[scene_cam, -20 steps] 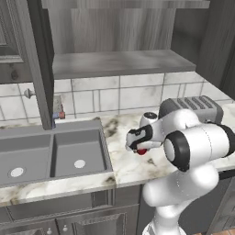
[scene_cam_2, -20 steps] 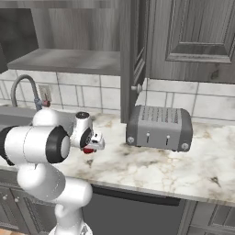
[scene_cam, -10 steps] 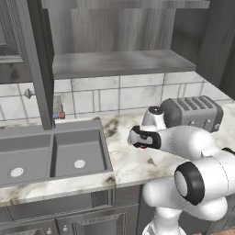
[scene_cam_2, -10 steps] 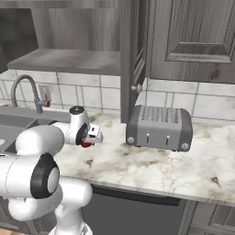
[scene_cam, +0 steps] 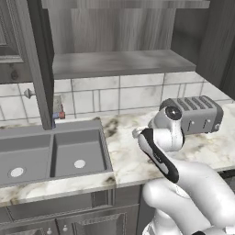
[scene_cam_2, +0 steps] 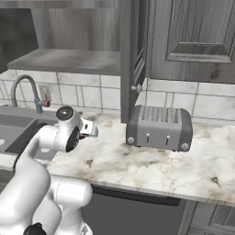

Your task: Pick the tomato from the counter and place it in the cabinet. Then close the cabinet.

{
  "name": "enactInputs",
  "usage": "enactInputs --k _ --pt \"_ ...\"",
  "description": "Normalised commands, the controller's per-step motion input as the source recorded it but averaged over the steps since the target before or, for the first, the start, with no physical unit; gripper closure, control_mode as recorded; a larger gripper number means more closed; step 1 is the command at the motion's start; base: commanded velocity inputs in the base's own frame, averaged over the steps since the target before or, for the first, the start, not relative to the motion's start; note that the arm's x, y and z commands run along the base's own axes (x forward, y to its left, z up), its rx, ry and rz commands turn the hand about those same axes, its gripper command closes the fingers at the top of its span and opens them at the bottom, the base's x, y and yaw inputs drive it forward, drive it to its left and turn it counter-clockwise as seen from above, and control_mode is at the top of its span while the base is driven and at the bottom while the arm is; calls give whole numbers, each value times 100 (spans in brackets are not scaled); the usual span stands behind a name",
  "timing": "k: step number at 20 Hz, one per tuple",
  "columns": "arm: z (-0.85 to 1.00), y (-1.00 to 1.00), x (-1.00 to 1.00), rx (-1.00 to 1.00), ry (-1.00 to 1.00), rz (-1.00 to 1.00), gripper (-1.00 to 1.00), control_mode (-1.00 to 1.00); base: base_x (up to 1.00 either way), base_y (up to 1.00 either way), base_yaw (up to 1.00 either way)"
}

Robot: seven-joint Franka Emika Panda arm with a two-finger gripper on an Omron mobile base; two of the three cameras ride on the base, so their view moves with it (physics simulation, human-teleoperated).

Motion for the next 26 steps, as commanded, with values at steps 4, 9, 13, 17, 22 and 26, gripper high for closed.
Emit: enactInputs --k 4,9,13,17,22,26 --pt "100 0 0 5 -19 0 100 -100 0 0 0" --pt "100 0 0 6 -3 -2 100 -100 0 0 0" --pt "100 0 0 2 0 -7 100 -100 0 0 0" --pt "100 0 0 0 0 -9 100 -100 0 0 0" --pt "100 0 1 0 -2 -10 100 -100 0 0 0" --pt "71 0 18 0 -21 -9 100 -100 0 0 0"
